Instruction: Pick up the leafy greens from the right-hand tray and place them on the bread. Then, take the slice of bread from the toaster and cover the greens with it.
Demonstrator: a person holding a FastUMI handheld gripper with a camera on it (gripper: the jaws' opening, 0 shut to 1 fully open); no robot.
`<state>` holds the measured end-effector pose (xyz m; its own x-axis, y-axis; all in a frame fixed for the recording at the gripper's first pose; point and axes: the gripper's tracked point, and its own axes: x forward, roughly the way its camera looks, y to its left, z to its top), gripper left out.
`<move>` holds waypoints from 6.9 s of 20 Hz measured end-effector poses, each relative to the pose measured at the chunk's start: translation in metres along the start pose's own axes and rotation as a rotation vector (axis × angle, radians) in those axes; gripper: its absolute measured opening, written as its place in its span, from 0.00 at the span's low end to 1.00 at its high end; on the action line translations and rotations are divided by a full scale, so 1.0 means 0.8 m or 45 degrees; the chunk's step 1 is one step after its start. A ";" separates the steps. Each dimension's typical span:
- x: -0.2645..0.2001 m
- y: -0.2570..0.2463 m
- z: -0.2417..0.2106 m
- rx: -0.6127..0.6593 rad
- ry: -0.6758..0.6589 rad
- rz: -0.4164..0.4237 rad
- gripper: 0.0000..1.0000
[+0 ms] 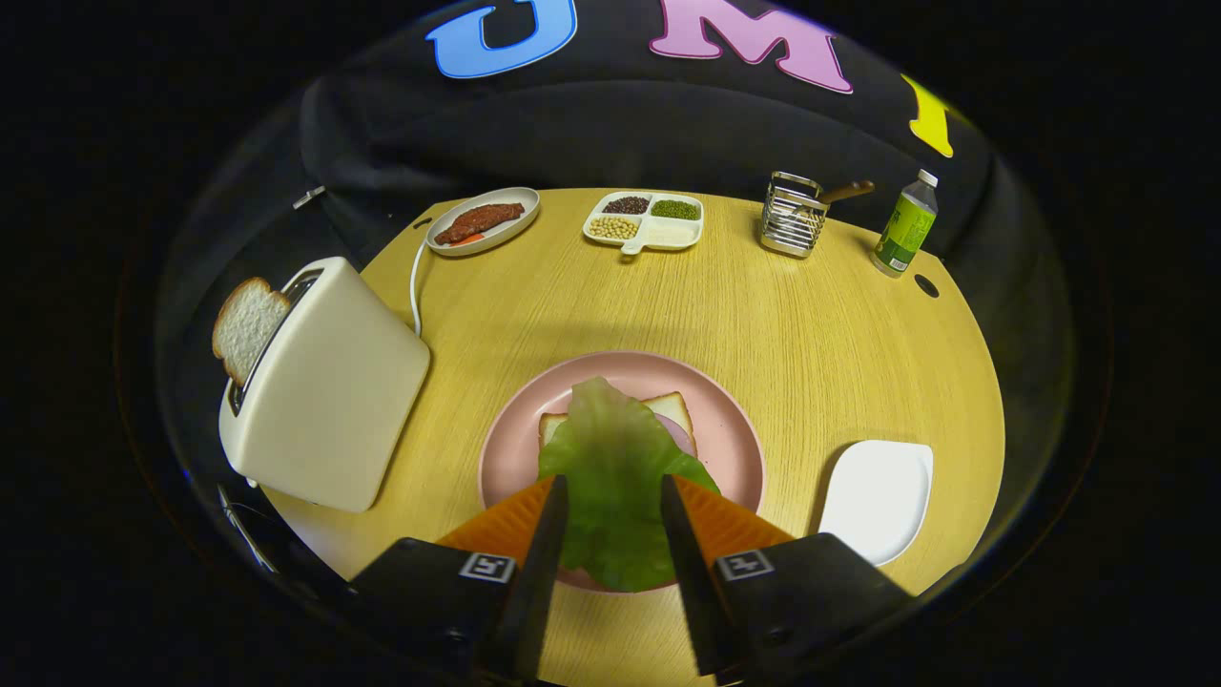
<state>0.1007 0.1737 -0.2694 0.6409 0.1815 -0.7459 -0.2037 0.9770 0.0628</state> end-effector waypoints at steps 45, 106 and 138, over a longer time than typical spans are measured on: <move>-0.016 0.416 0.123 -0.495 -0.281 0.283 0.84; 0.010 0.000 0.031 0.388 -0.072 0.231 0.22; -0.396 -0.144 0.175 0.085 -1.106 -0.227 0.98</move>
<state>0.0248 0.0189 0.0529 0.9997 0.0205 0.0161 -0.0213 0.9984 0.0526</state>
